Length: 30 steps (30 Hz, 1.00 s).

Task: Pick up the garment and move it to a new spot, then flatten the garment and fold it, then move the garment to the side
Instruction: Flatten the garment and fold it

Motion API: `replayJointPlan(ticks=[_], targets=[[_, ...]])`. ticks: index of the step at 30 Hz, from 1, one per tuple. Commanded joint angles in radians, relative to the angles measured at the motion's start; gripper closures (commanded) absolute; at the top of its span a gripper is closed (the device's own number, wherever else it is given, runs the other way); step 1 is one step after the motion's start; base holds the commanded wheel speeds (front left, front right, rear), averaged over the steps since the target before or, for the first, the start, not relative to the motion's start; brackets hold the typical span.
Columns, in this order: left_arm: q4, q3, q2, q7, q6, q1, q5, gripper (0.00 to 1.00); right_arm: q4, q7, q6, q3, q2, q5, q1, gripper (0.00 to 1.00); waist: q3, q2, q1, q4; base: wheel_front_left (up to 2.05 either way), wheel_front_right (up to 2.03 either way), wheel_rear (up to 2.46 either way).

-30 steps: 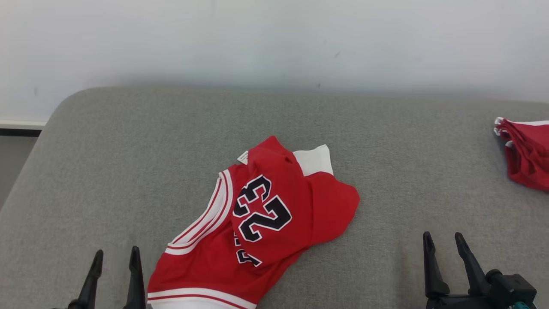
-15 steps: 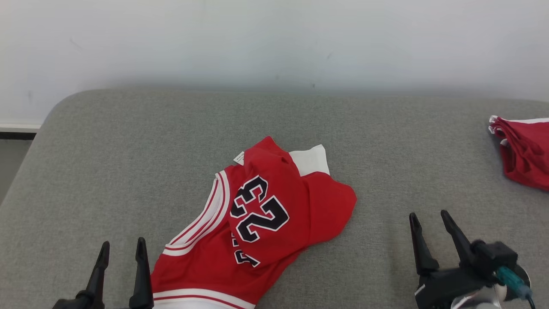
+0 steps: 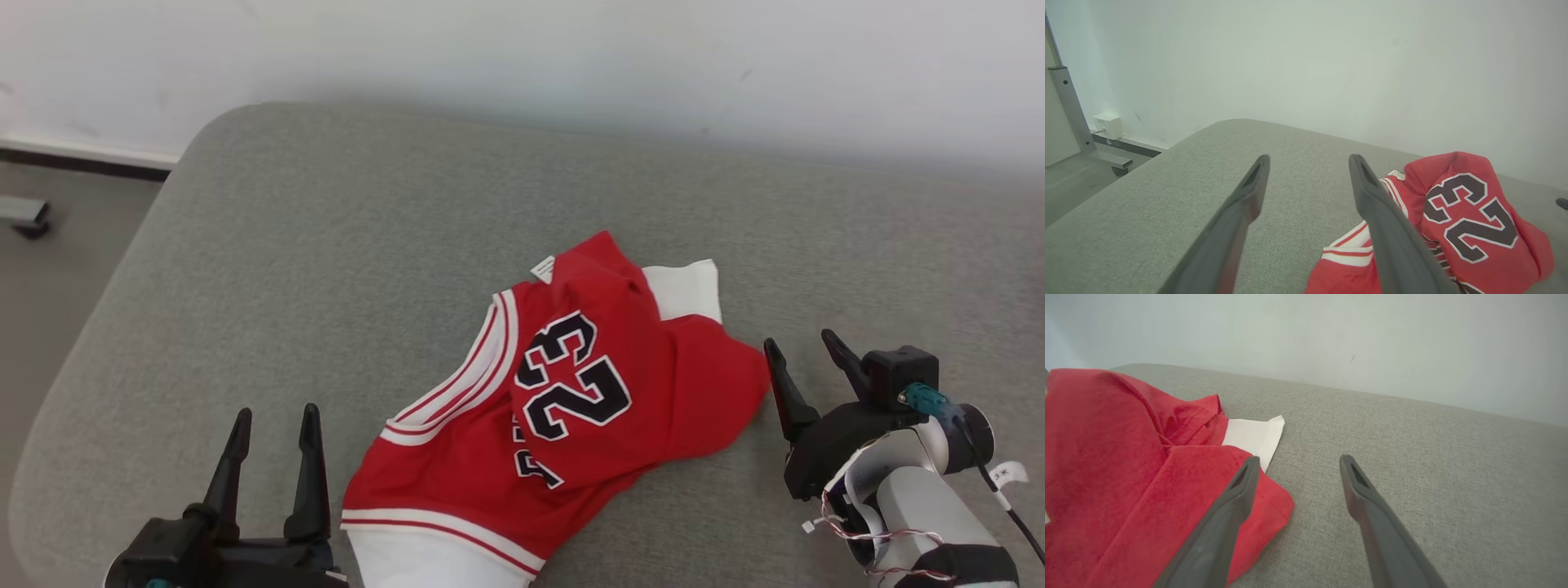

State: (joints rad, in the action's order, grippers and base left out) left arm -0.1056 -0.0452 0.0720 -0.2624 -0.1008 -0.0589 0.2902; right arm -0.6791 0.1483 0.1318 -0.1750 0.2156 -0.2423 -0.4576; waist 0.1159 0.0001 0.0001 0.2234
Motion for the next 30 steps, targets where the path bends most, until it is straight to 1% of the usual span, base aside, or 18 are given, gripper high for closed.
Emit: replayJointPlan(ticks=[1,5,10,11,12,16,20,23,28,29,30], targets=[[-0.006,0.000,-0.006,-0.003,-0.004,-0.015,-0.008,0.00,-0.028,-0.001,-0.002,-0.005,0.005,-0.002,-0.022,0.00,0.039,-0.0001,-0.0001,0.051,0.00,0.00,0.00],[-0.018,0.000,-0.013,-0.003,-0.012,-0.031,-0.010,0.00,-0.140,-0.006,-0.002,-0.014,-0.001,-0.013,-0.064,0.00,0.050,-0.0001,-0.0001,0.076,0.00,0.00,0.00],[-0.023,0.006,-0.018,-0.003,-0.021,-0.037,-0.013,0.00,-0.263,-0.026,-0.002,-0.025,-0.022,-0.039,-0.102,0.00,0.057,-0.0001,-0.0001,0.084,0.00,0.00,0.00],[-0.024,0.008,-0.019,-0.003,-0.022,-0.038,-0.014,0.00,-0.277,-0.024,-0.002,-0.033,-0.029,-0.046,-0.107,0.82,0.056,-0.0001,-0.0001,0.083,0.00,0.00,0.00],[-0.025,0.013,-0.019,-0.003,-0.020,-0.037,-0.014,0.00,-0.288,-0.020,-0.002,-0.041,-0.037,-0.053,-0.110,1.00,0.056,-0.0001,-0.0001,0.080,0.00,0.00,0.00],[-0.026,0.026,-0.021,-0.003,-0.022,-0.028,-0.021,0.00,-0.301,0.030,-0.002,-0.060,-0.028,-0.089,-0.136,1.00,0.047,-0.0001,-0.0001,0.051,0.00,0.00,0.00],[-0.026,0.039,-0.021,-0.003,-0.024,-0.013,-0.025,0.00,-0.271,0.079,-0.002,-0.067,-0.013,-0.131,-0.143,1.00,0.036,-0.0001,-0.0001,0.009,0.00,0.00,0.00],[-0.027,0.051,-0.021,-0.003,-0.026,-0.003,-0.030,0.00,-0.223,0.103,-0.002,-0.070,0.014,-0.155,-0.117,1.00,0.026,-0.0001,-0.0001,-0.025,0.00,0.00,0.00],[-0.020,0.065,-0.022,-0.003,-0.027,0.019,-0.030,0.00,-0.100,0.116,-0.002,-0.029,0.059,-0.181,-0.046,1.00,0.009,-0.0001,-0.0001,-0.082,0.00,0.00,0.00],[-0.020,0.065,-0.022,-0.003,-0.027,0.019,-0.030,0.00,-0.100,0.116,-0.002,-0.029,0.059,-0.181,-0.046,1.00,0.009,-0.0001,-0.0001,-0.082,0.00,0.00,0.00],[-0.020,0.066,-0.022,-0.003,-0.027,0.024,-0.031,0.00,-0.072,0.116,-0.002,-0.013,0.066,-0.186,-0.025,1.00,0.006,-0.0001,-0.0001,-0.093,0.00,0.00,0.00]])
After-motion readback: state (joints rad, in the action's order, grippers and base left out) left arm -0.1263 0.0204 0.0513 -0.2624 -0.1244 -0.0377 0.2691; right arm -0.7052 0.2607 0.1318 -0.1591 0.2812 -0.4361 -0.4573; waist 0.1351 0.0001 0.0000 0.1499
